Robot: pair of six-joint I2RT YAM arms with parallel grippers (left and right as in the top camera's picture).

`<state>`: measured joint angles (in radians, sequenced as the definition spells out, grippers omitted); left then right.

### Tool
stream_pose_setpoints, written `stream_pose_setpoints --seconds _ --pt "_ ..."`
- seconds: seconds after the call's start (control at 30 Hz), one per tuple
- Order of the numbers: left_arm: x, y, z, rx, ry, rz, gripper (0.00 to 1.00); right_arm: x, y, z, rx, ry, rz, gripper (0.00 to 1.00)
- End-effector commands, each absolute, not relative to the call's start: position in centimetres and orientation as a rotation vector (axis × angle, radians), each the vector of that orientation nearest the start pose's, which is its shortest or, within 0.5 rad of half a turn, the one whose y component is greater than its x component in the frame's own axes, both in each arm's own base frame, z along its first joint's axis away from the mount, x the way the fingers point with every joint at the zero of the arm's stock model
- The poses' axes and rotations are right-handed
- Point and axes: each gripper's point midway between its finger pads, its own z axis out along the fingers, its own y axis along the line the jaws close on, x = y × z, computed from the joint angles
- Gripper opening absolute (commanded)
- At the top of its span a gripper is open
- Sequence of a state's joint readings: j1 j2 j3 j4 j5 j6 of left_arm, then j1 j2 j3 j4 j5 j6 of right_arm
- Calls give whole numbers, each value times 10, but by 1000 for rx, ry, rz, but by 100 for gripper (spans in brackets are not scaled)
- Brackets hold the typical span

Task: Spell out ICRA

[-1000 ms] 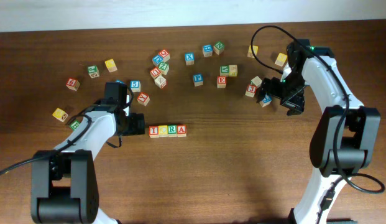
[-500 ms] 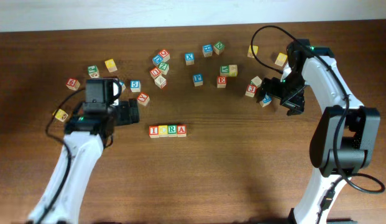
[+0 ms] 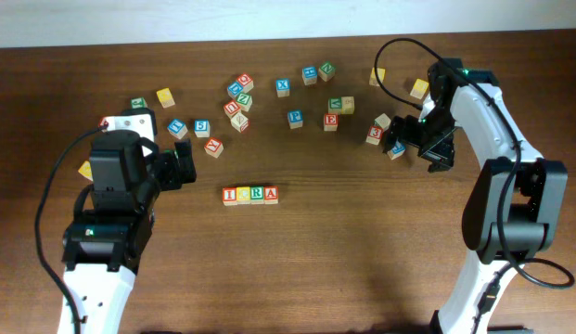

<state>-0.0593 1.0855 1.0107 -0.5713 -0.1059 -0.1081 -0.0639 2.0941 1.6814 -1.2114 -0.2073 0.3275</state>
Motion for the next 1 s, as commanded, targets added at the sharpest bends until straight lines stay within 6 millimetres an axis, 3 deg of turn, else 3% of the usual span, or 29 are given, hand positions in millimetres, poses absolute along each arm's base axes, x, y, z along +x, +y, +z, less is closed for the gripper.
stream_pose_setpoints --seconds 0.0,0.33,0.6,0.7,0.97 --pt "341 0 246 -119 2196 33 99 393 8 66 610 3117 309 98" --pt "335 1 235 -119 2213 36 99 393 8 66 610 3117 309 98" --pt "296 3 182 -117 2291 46 99 393 8 66 610 3117 309 98" --pt "284 4 172 -117 2292 46 99 393 8 66 610 3117 309 98" --pt "262 5 182 -119 2189 33 99 393 8 66 610 3116 309 98"
